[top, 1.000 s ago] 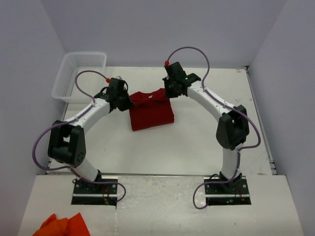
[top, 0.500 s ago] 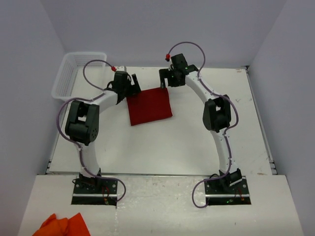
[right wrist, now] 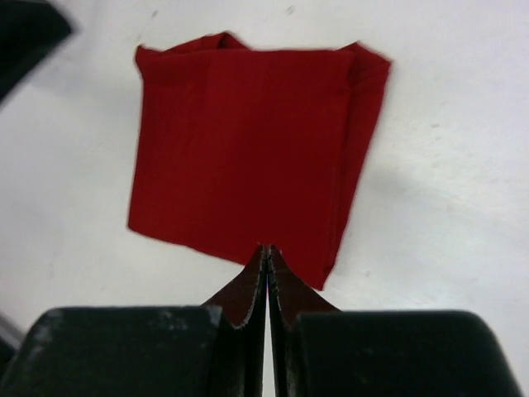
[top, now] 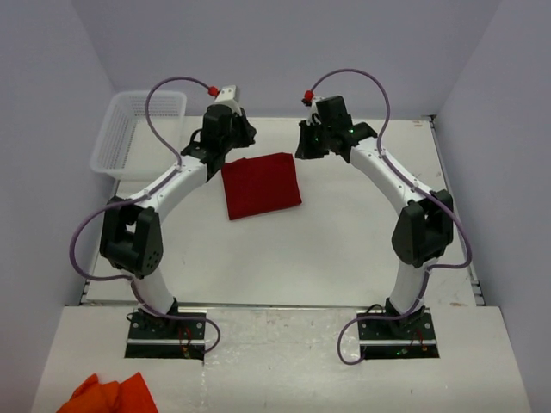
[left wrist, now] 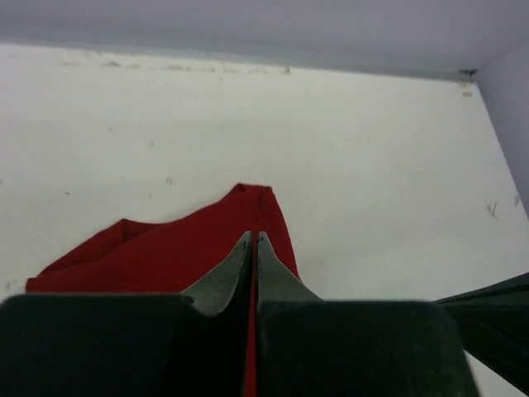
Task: Fold and stack the t-shirts
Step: Fold the long partially folded tshirt into a neat square
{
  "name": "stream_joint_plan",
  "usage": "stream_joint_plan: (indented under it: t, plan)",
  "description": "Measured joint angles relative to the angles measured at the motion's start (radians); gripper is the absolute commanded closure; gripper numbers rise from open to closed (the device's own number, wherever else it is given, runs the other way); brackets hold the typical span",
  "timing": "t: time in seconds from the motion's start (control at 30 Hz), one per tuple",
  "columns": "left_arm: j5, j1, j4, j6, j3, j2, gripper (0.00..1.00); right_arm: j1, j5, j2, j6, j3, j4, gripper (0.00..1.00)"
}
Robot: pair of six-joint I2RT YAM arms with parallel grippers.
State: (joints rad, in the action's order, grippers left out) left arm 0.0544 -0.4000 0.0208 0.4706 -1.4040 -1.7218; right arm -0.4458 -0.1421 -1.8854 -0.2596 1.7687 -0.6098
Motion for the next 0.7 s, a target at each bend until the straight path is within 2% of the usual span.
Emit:
stream_joint_plan:
  t: [0.2, 0.33, 0.5, 0.7]
  plan:
    - [-0.198, 0.047, -0.081, 0.057, -0.016, -0.206, 1.00, 0.006, -0.232, -0.036, -0.121, -0.130, 0.066, 1.00]
    - [-0.294, 0.064, -0.105, 0.072, 0.001, -0.269, 1.00, 0.006, -0.356, -0.114, -0.154, -0.144, 0.070, 1.00]
    - [-0.408, 0.078, -0.043, 0.087, 0.002, -0.277, 1.00, 0.009, -0.566, -0.211, -0.193, -0.134, 0.110, 1.00]
    - [-0.496, 0.105, 0.051, 0.097, 0.002, -0.328, 1.00, 0.026, -0.780, -0.343, -0.312, -0.119, 0.237, 1.00]
